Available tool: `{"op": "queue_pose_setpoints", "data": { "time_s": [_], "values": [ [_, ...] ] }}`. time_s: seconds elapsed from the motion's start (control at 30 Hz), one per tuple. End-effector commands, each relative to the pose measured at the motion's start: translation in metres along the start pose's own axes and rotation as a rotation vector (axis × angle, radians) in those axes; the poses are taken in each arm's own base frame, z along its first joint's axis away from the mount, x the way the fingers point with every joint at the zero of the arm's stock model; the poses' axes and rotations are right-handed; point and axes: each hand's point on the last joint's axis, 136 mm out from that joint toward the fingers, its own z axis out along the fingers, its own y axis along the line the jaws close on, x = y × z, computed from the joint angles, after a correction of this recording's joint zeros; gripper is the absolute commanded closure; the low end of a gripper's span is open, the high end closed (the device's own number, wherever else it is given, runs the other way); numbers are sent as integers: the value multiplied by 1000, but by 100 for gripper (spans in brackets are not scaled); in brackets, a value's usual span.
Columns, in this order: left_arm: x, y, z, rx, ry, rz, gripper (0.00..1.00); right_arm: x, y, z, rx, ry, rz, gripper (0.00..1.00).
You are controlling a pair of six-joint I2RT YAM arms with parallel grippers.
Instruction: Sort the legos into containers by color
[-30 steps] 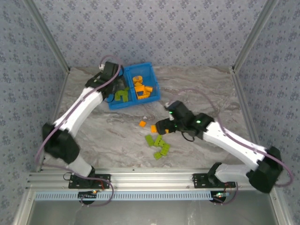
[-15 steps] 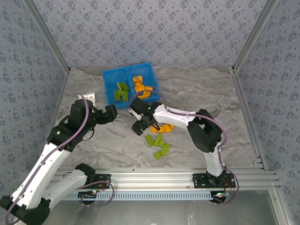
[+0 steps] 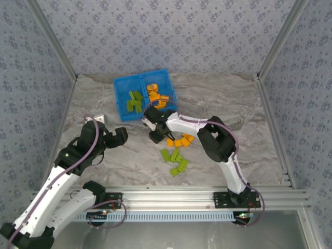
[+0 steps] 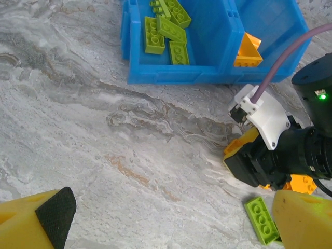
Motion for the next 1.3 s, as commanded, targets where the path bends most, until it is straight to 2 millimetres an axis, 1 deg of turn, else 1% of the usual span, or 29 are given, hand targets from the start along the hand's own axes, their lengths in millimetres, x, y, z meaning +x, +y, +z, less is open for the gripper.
{"op": "queue_pose_setpoints", "data": {
  "time_s": [0.0,0.07,0.13,0.17,0.2,0.23,0.3,0.33,0.37,0.43,0.5,0.57,0.6,0.63,0.73,0.83,0.9,0.93,0.97,1.03,1.1,1.17,1.27],
  "values": [
    [-11,-4,0,5,-40,-21,1,6,9,4,-37,27,3,65],
    [-11,-6,2,14,-38,-18,1,1,6,-9,-24,-4,15,67],
    [-11,-8,2,29,-37,-11,1,-9,2,-38,-18,-74,40,68],
    [-12,-11,2,43,-40,-6,1,-19,0,-53,-17,-137,55,67],
    [-9,-13,2,56,-32,2,1,-28,-3,-73,-17,-202,76,68],
    [-13,-20,2,93,-49,6,1,-35,-7,-90,-17,-264,102,67],
    [-13,-31,2,158,-54,17,1,-49,-19,-121,-12,-381,157,67],
    [-13,-37,2,194,-57,20,1,-56,-28,-132,-4,-427,194,67],
    [-12,-43,3,227,-57,20,1,-60,-37,-137,8,-454,221,67],
    [-11,-54,4,292,-51,19,1,-72,-60,-139,72,-488,270,67],
    [-10,-61,5,327,-38,13,1,-82,-83,-132,128,-480,316,67],
    [-8,-63,7,329,-21,8,1,-94,-104,-123,163,-466,359,67],
    [-6,-62,8,324,-10,5,1,-99,-115,-112,182,-450,378,67],
    [-4,-61,9,318,-3,4,1,-105,-124,-107,193,-447,393,67],
    [0,-57,8,313,5,-7,1,-121,-138,-82,187,-423,406,66],
    [6,-53,9,303,13,-18,1,-135,-152,-64,206,-404,416,65],
    [10,-51,11,298,21,-23,1,-141,-157,-54,201,-391,425,63],
    [11,-50,11,297,23,-28,1,-145,-159,-52,194,-391,431,61],
    [11,-50,11,296,24,-29,1,-145,-157,-50,190,-372,431,58],
    [13,-49,12,293,30,-31,1,-149,-157,-56,188,-375,425,52],
    [14,-49,12,293,30,-30,1,-154,-157,-71,194,-399,417,48],
    [15,-48,14,290,32,-34,1,-156,-157,-90,197,-418,416,46],
    [15,-48,15,288,39,-36,1,-152,-156,-126,205,-456,414,47]
  ]
}}
